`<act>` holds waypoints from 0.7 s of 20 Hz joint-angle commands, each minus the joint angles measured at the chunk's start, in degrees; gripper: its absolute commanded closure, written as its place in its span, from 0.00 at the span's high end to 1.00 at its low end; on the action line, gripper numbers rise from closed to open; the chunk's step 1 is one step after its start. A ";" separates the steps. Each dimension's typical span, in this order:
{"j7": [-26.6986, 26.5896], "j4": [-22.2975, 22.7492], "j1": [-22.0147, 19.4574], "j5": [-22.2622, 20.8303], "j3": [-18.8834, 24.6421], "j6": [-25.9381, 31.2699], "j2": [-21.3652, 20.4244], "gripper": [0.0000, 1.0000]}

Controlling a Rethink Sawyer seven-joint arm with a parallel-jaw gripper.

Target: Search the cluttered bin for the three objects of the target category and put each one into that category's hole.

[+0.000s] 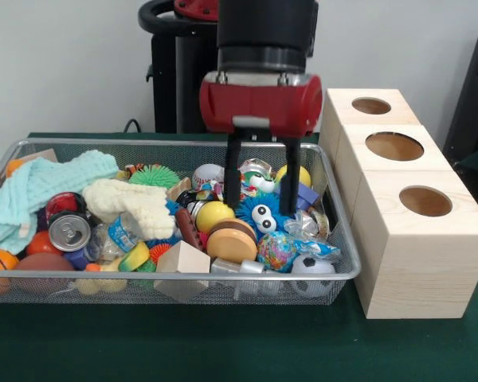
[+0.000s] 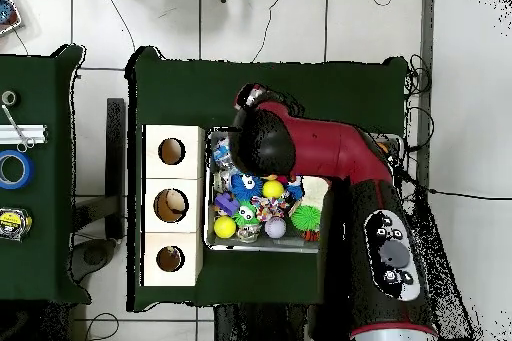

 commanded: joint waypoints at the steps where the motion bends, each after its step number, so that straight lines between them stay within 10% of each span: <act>1: 13.18 6.95 1.05 1.63 -4.82 -4.61 7.33 1.00; 14: 12.10 7.07 6.03 4.68 -8.96 -3.54 7.62 1.00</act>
